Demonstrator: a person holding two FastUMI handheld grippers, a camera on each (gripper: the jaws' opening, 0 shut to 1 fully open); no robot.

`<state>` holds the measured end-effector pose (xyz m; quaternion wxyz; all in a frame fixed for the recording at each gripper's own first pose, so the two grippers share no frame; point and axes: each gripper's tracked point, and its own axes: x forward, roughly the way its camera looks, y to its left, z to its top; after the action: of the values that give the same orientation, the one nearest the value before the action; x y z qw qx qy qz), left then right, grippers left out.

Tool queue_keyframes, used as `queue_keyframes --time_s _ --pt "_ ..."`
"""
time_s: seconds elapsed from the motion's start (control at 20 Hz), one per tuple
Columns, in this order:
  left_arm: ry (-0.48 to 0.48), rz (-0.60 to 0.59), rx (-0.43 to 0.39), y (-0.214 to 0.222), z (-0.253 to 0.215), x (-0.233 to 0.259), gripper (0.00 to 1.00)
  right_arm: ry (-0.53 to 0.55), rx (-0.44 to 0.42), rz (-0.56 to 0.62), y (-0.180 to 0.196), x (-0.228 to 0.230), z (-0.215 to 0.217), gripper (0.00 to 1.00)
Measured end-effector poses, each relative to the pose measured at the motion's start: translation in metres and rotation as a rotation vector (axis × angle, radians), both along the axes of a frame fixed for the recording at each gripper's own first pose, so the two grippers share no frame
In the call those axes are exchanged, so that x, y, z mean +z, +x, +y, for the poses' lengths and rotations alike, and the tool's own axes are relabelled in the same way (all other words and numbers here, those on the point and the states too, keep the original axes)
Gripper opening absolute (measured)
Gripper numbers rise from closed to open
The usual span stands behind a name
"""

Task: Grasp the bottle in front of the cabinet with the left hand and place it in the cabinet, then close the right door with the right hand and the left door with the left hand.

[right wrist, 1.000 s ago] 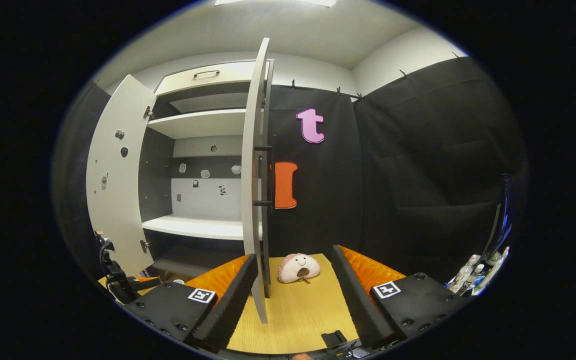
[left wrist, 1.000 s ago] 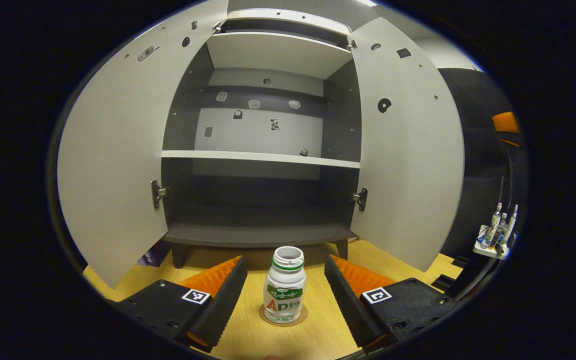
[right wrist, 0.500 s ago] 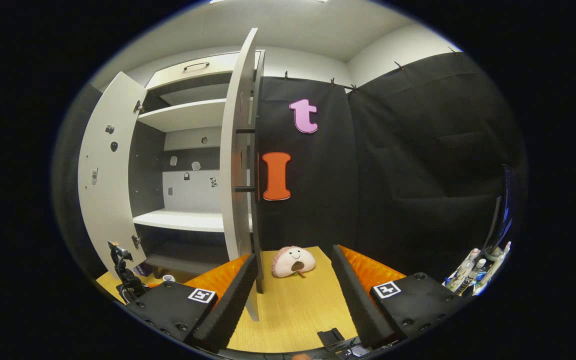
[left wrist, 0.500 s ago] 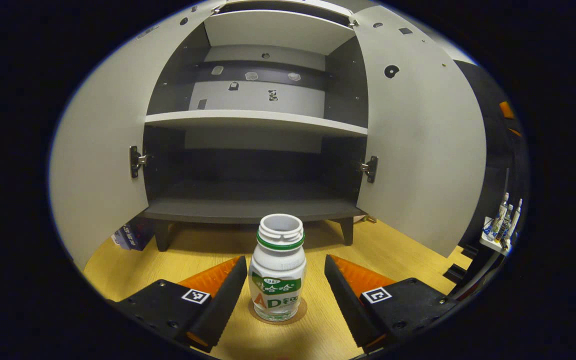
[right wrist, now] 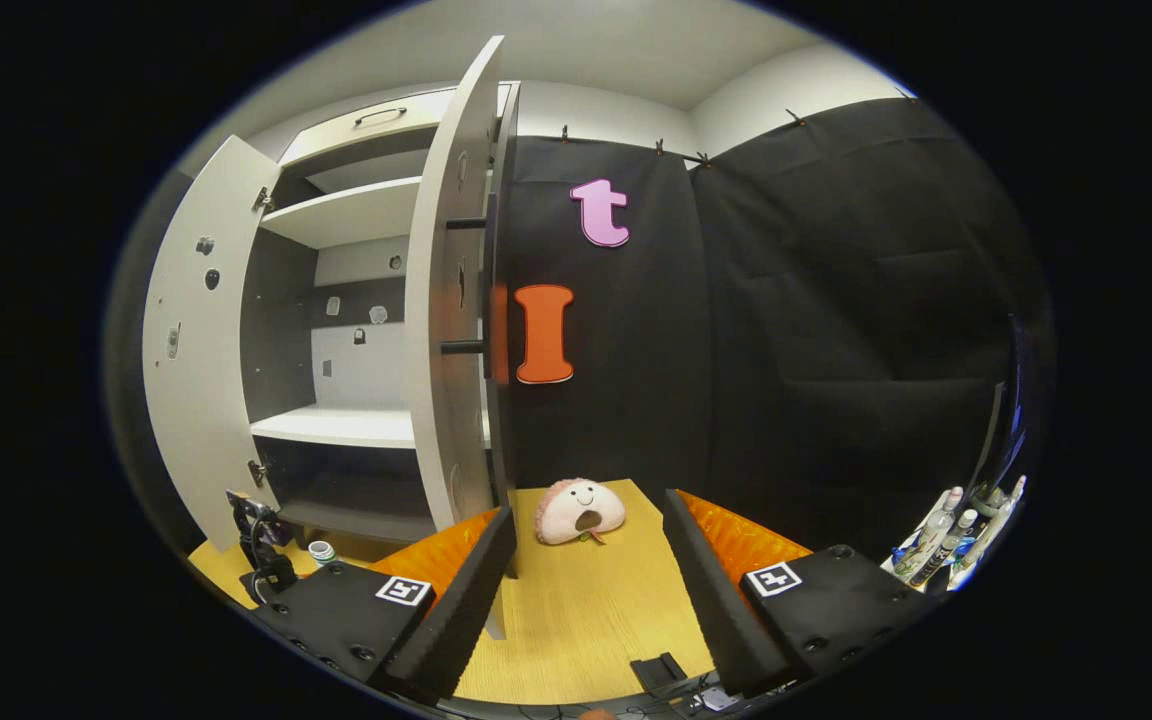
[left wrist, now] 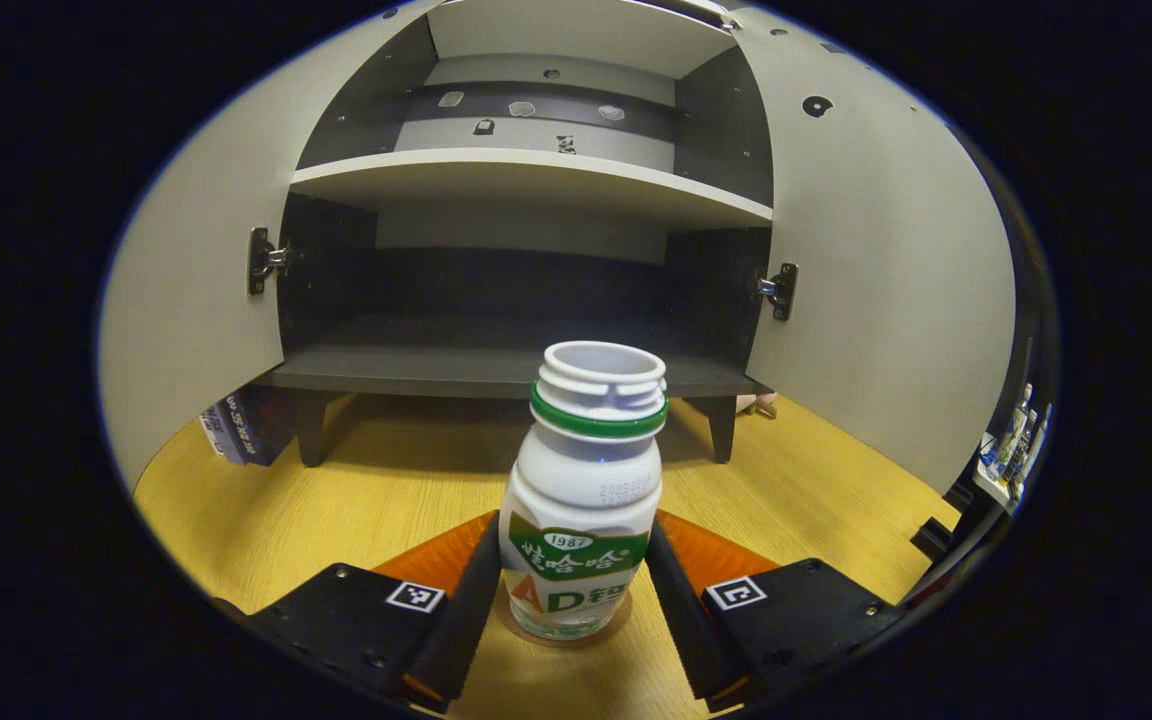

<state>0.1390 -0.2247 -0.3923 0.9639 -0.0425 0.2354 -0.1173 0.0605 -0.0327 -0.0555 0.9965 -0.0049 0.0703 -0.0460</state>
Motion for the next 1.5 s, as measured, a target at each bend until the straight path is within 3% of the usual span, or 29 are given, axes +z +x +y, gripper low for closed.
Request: queue_keyframes --time_s 0.4,0.65,1.2,1.5 --pt "0.051 -0.056 -0.018 0.008 0.013 0.047 0.78 0.013 0.006 -0.002 -0.005 0.0 -0.002 0.98" --pt "0.045 -0.111 -0.043 0.019 0.018 0.107 0.78 0.015 0.017 -0.014 -0.016 0.003 -0.002 0.98" --pt "0.093 -0.259 -0.015 0.076 0.049 0.241 0.78 0.028 0.056 -0.009 -0.02 0.005 0.001 0.98" --pt "0.035 -0.264 -0.03 0.109 0.042 0.294 0.78 0.025 0.058 -0.001 -0.014 -0.002 0.002 0.98"
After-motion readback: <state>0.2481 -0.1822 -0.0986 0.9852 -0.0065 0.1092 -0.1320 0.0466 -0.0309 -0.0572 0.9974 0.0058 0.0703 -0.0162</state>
